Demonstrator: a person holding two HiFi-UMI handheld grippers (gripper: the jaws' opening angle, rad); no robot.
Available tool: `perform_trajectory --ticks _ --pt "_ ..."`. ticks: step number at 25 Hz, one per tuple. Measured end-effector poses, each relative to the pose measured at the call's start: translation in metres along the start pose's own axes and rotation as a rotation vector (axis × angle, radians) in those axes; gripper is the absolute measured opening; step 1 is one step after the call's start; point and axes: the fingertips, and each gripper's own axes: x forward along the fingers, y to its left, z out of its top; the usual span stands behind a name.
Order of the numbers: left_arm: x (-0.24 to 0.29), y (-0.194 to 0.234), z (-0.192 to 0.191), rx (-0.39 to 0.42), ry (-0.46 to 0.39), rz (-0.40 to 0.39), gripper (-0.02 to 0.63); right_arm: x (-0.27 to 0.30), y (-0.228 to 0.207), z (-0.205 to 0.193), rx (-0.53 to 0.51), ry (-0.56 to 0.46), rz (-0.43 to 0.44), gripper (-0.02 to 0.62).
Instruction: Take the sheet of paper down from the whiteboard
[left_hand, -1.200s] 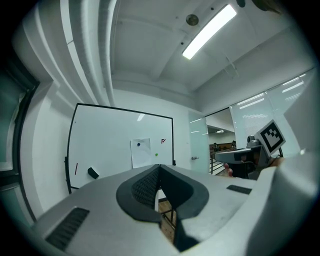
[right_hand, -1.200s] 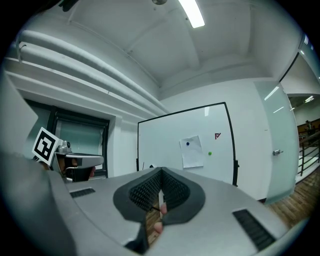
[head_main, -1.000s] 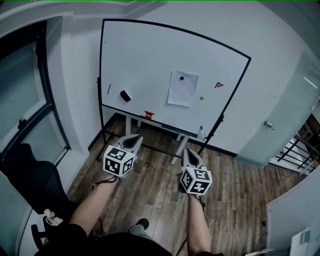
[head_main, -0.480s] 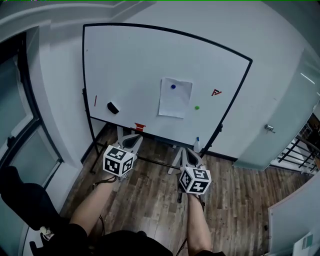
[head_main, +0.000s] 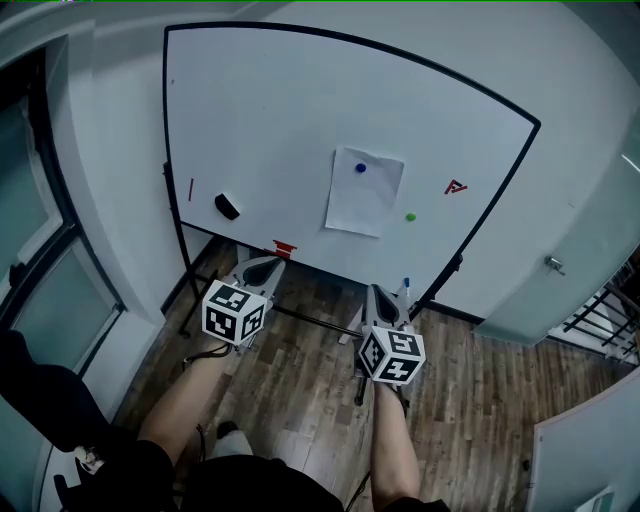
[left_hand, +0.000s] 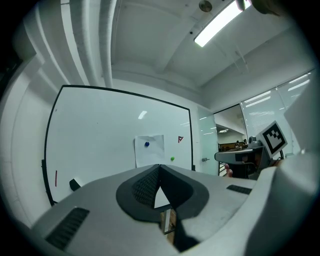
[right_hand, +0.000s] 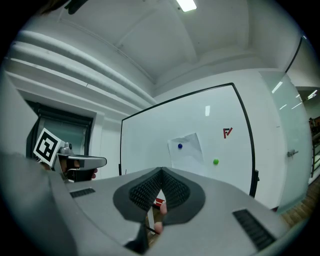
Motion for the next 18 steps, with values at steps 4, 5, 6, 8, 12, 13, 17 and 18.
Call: perform_trajectory --ticks 4,5,6,8,12,13,17,18 --pt "0.031 0.021 0.002 -0.011 -0.005 -0.012 0.021 0.032 -0.003 0.001 0.005 -0.004 -0.002 0.025" --pt "0.041 0.026 0.002 -0.014 -0.007 -0.019 0.021 0.042 -0.006 0.003 0.006 -0.008 -0.007 0.025" --pt "0.053 0.032 0.003 -0.015 -0.01 -0.026 0.021 0.053 -0.009 0.005 0.01 -0.014 -0.016 0.025" --pt "0.077 0.046 0.004 -0.018 -0.017 -0.04 0.021 0.076 -0.018 0.009 0.026 -0.029 -0.039 0.025" --pt "0.131 0.081 0.009 -0.035 -0.027 -0.07 0.021 0.126 -0.036 0.018 0.051 -0.047 -0.081 0.025" --pt "0.144 0.089 0.012 -0.039 -0.028 -0.08 0.021 0.138 -0.04 0.022 0.056 -0.049 -0.092 0.025" --pt "0.192 0.119 0.028 -0.044 -0.04 -0.129 0.021 0.186 -0.053 0.039 0.093 -0.069 -0.131 0.025" --pt "0.202 0.126 0.031 -0.046 -0.042 -0.139 0.021 0.197 -0.055 0.042 0.11 -0.074 -0.137 0.025"
